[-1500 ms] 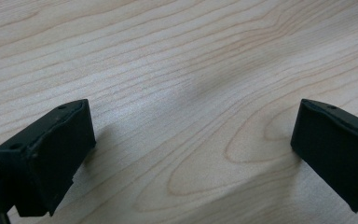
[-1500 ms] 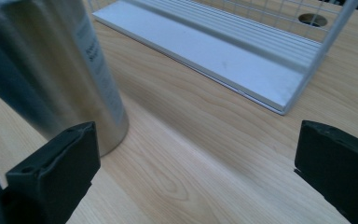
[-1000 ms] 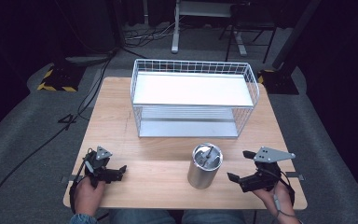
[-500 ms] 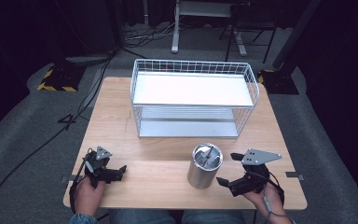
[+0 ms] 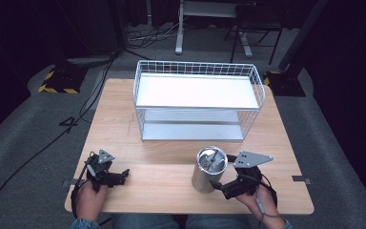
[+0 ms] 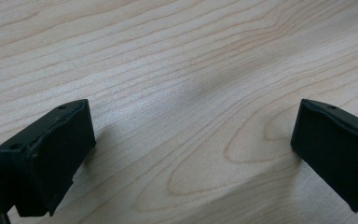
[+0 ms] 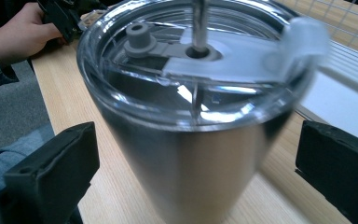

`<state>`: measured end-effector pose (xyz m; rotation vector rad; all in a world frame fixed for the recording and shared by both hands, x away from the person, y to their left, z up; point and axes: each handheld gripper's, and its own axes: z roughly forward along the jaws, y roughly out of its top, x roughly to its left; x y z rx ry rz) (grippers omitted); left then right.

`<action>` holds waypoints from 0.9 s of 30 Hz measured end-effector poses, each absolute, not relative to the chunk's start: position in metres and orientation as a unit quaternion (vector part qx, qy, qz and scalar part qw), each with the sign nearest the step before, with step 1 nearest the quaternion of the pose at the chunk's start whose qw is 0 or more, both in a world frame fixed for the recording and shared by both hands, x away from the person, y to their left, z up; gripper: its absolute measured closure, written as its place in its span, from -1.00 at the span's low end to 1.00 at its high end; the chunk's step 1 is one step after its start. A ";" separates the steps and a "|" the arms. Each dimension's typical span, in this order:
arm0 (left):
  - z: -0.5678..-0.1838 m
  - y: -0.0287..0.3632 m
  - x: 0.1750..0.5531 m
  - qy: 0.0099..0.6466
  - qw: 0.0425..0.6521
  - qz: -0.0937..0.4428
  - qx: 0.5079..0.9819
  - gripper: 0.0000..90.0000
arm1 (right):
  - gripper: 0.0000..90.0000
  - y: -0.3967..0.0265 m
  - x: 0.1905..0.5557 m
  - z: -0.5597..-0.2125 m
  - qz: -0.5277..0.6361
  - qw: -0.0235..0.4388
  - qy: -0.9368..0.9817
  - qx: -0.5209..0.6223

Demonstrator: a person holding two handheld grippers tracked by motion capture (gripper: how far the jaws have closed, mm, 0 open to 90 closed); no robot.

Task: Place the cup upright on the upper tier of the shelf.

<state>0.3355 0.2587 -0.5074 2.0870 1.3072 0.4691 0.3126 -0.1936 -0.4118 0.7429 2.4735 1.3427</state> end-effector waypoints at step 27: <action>-0.507 0.259 0.335 0.497 0.312 0.178 0.790 -1.00 | -0.92 -0.165 0.328 -0.431 0.460 0.130 0.845 0.240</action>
